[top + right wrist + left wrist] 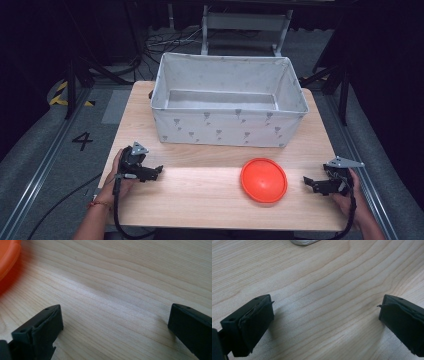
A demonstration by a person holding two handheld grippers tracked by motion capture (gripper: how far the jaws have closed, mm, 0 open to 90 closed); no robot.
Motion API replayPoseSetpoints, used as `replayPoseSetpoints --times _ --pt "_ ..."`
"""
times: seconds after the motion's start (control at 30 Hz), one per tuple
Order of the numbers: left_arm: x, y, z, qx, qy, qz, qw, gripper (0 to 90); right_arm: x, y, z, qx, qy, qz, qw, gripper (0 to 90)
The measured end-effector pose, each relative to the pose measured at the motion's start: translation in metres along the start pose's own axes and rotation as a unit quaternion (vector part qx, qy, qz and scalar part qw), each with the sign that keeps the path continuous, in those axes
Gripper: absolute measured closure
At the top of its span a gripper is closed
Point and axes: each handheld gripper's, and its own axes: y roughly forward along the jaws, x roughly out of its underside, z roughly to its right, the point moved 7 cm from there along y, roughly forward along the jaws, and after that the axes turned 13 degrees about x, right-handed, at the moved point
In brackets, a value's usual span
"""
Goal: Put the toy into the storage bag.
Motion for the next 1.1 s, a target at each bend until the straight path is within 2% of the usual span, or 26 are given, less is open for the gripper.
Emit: replayPoseSetpoints --times 0.13,0.33,0.63,0.73,0.83,0.93,1.1 --pt "0.000 0.000 0.000 0.000 0.001 0.003 1.0000 0.3 0.000 0.000 0.000 0.000 0.000 0.000 1.0000 0.0" --pt "0.003 -0.003 -0.001 0.024 0.023 -0.006 0.9994 0.3 0.000 0.000 0.000 -0.001 -0.001 0.000 1.0000 0.0" --pt "0.003 -0.003 -0.002 0.027 0.028 -0.007 0.9992 0.1 -0.001 0.001 0.001 -0.007 -0.007 -0.007 0.9999 0.4" --pt "0.003 -0.003 -0.002 0.026 0.028 -0.006 0.9993 0.1 -0.003 0.000 0.002 -0.002 -0.002 -0.015 0.9999 5.8" --pt "0.003 -0.003 -0.002 0.026 0.027 -0.007 0.9993 0.1 -0.006 -0.004 0.002 -0.008 -0.005 -0.011 0.9999 21.5" --pt "0.003 -0.003 -0.002 0.026 0.026 -0.006 0.9993 0.1 -0.007 -0.006 0.001 -0.017 -0.001 -0.012 0.9998 18.1" --pt "0.003 -0.003 -0.002 0.027 0.026 -0.006 0.9993 0.1 -0.012 -0.012 -0.009 -0.028 -0.026 -0.019 0.9991 20.4"
